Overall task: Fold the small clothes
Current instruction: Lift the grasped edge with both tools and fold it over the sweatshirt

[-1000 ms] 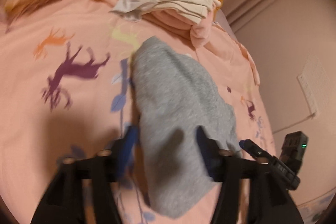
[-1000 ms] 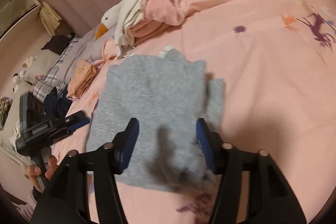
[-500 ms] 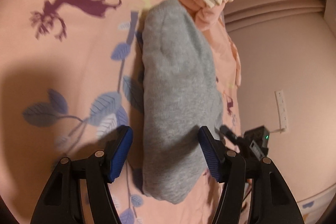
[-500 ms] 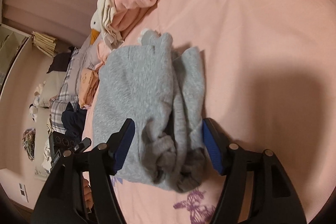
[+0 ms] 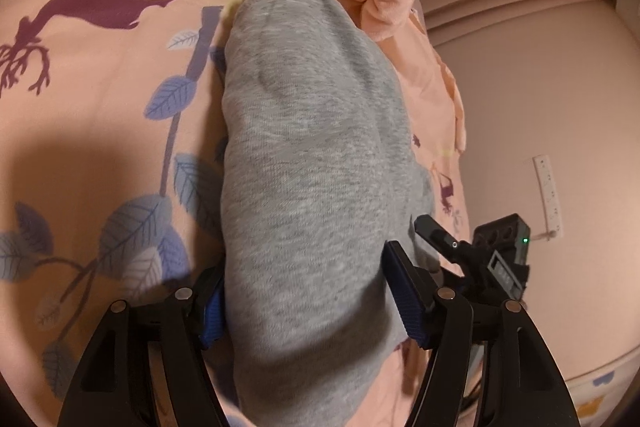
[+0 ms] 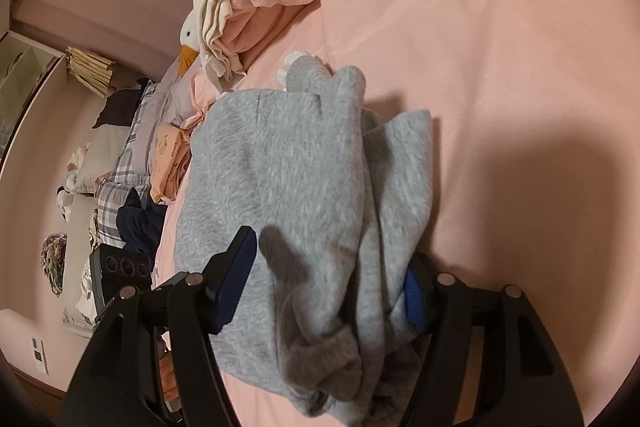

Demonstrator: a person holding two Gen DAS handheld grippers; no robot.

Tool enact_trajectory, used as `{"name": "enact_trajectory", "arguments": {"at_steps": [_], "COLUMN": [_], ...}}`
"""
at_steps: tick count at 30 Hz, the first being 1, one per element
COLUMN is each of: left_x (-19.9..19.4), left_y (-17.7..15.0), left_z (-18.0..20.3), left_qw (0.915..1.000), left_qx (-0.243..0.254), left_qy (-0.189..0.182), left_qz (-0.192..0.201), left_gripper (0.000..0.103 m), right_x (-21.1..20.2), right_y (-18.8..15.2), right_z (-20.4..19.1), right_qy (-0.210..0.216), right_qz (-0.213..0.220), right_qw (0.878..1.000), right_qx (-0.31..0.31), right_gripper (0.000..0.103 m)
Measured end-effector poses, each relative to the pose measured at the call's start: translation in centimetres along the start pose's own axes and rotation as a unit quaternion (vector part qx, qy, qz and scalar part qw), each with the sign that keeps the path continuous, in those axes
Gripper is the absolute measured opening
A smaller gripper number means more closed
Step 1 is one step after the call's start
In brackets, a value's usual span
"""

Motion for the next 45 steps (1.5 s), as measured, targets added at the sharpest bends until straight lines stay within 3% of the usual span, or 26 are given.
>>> {"name": "enact_trajectory", "arguments": {"at_steps": [11,16,24,38,45], "left_x": [0.9,1.1,0.9,-1.1,-3.0], "left_y": [0.3,0.3,0.3,0.6,1.0], "left_z": [0.6,1.2,1.3,2.8,3.2], "left_qw": [0.9984,0.9958,0.9929,0.9862,0.9827], "left_qx": [0.038,0.058,0.075,0.116,0.128], "left_qy": [0.043,0.07,0.088,0.104,0.11], "left_qz": [0.002,0.011,0.024,0.056,0.076], "left_gripper": [0.069,0.07,0.07,0.069,0.069], "right_x": [1.4,2.0,1.7,0.4,-0.1], "right_y": [0.4,0.2,-0.4,-1.7,-2.2], "right_z": [-1.0,-1.7,-5.3,-10.1,-12.3], "right_qy": [-0.017,-0.037,-0.096,-0.059,-0.019], "right_qz": [-0.001,0.003,0.045,0.08,0.099], "right_qw": [0.999,0.998,0.979,0.955,0.952], "right_qx": [-0.029,-0.05,-0.172,-0.279,-0.288], "right_gripper": [0.063,0.039,0.029,0.026,0.026]}}
Point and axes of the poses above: each gripper's, at about its wrist camera, not at the fingertips, and x roughly the way its jaws point, z to its right, y to its top, the point moved 9 cm from there along x, roughly the way its jaws point, and after that the axes turned 3 degrees about x, right-handed, at the moved point
